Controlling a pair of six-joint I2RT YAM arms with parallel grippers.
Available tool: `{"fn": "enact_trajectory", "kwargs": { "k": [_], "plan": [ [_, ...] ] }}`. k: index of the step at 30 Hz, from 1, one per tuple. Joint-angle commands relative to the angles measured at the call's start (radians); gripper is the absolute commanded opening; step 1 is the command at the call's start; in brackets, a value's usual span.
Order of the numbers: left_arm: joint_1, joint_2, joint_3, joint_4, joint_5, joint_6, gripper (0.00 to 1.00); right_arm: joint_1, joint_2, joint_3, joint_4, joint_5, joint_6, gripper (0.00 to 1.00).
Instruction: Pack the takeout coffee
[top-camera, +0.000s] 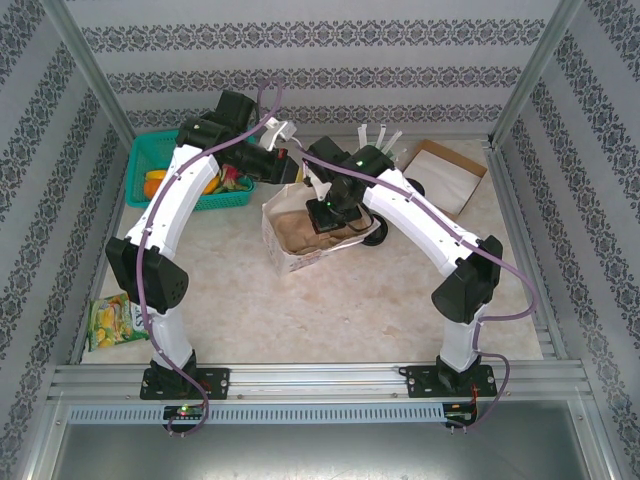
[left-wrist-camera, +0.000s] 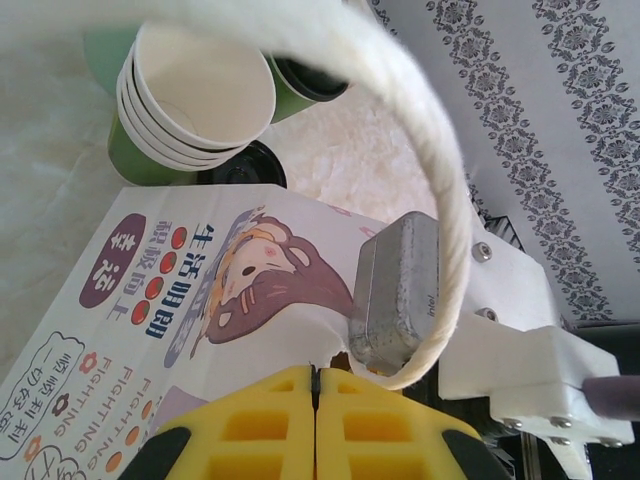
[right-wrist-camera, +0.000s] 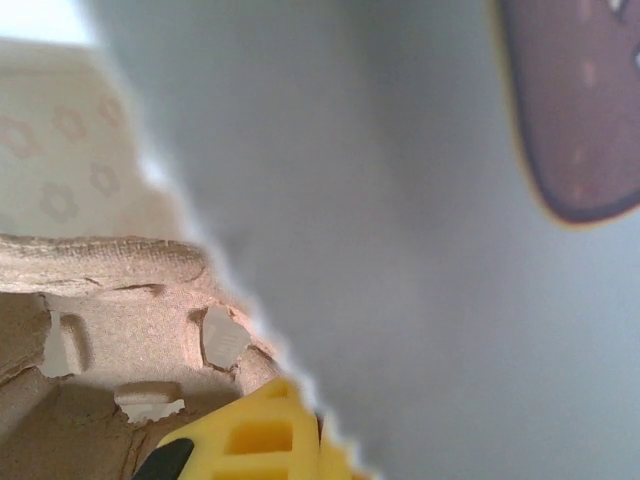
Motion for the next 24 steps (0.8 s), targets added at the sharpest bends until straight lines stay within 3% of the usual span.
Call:
{"fn": "enact_trajectory", "kwargs": {
  "k": [1, 9, 24],
  "plan": [
    [0.010, 0.016, 0.012, 0.067, 0.030, -0.018, 0.01, 0.052, -0.050, 0.007, 0.057, 0.060, -0.101, 0.00],
    [0.014, 0.035, 0.029, 0.030, 0.020, -0.028, 0.01, 0.068, -0.091, -0.081, 0.132, 0.066, -0.165, 0.00],
    [0.019, -0.031, -0.027, 0.119, 0.043, 0.002, 0.05, 0.007, -0.007, -0.052, -0.009, -0.066, -0.059, 0.00]
  ]
}}
